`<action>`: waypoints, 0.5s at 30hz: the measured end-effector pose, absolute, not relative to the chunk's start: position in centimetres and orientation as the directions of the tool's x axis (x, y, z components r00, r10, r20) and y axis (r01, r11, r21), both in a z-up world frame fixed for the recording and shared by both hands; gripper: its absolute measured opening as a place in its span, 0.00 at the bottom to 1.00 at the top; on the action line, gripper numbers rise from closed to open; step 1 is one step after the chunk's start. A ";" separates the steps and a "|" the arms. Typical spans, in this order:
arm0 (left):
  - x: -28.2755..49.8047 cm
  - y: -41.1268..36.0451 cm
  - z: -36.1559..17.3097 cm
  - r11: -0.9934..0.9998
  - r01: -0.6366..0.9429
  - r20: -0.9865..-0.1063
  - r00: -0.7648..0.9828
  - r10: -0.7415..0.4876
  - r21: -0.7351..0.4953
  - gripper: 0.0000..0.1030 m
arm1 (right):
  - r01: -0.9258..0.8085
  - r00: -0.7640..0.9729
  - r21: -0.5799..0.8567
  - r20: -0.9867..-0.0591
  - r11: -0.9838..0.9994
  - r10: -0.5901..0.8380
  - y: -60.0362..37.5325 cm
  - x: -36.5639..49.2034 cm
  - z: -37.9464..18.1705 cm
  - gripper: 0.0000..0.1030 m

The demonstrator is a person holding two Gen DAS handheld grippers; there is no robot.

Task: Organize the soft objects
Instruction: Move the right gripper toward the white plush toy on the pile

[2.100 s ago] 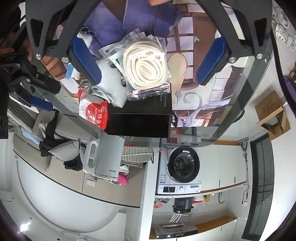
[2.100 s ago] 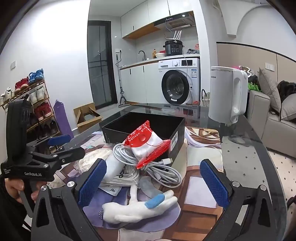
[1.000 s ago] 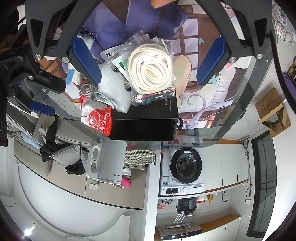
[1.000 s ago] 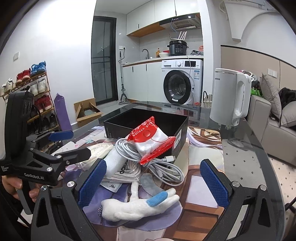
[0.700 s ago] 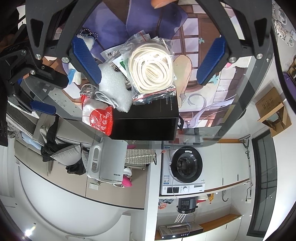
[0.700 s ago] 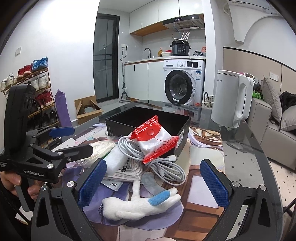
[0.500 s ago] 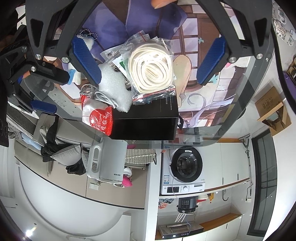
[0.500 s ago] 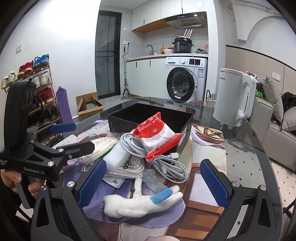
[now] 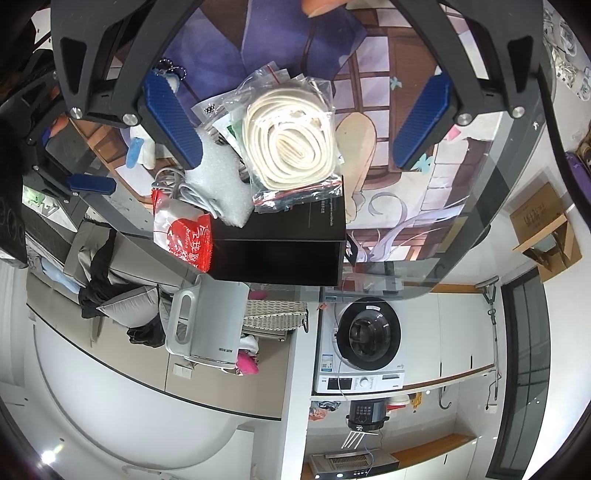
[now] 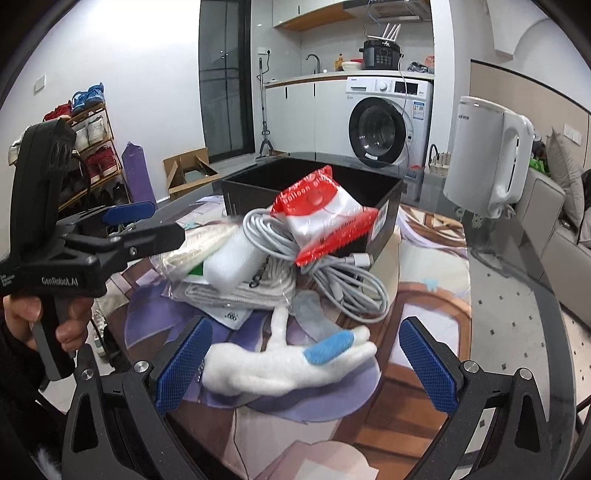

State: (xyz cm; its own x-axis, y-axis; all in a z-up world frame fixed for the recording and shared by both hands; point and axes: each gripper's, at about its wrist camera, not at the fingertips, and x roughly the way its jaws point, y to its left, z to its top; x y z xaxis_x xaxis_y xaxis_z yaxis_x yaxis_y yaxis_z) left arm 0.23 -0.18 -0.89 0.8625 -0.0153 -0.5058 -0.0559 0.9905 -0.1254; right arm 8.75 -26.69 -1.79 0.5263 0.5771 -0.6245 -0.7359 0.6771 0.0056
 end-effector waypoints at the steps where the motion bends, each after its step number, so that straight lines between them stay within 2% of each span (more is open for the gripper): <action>1: 0.2 -0.3 -0.9 0.991 -0.056 -0.505 0.863 -0.014 -0.123 1.00 | -0.730 0.531 0.006 -0.625 0.683 0.572 -26.8 8.8 -1.8 1.00; 6: 0.4 -0.4 -1.1 0.993 -0.048 -0.509 0.860 -0.014 -0.107 1.00 | -0.708 0.553 0.001 -0.622 0.706 0.555 -27.2 9.2 -1.8 1.00; 15: 0.6 -0.1 -1.3 0.992 -0.059 -0.517 0.856 -0.007 -0.110 1.00 | -0.700 0.475 0.062 -0.704 0.712 0.528 -27.2 9.3 -3.1 1.00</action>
State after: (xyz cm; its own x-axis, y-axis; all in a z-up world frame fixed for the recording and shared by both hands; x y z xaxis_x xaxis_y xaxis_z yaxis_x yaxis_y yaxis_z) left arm 0.61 -0.14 -1.29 0.8559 -0.0067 -0.5171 -0.0589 0.9921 -0.1104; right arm 9.25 -27.18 -3.10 0.4750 0.5277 -0.7042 -0.6996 0.7119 0.0616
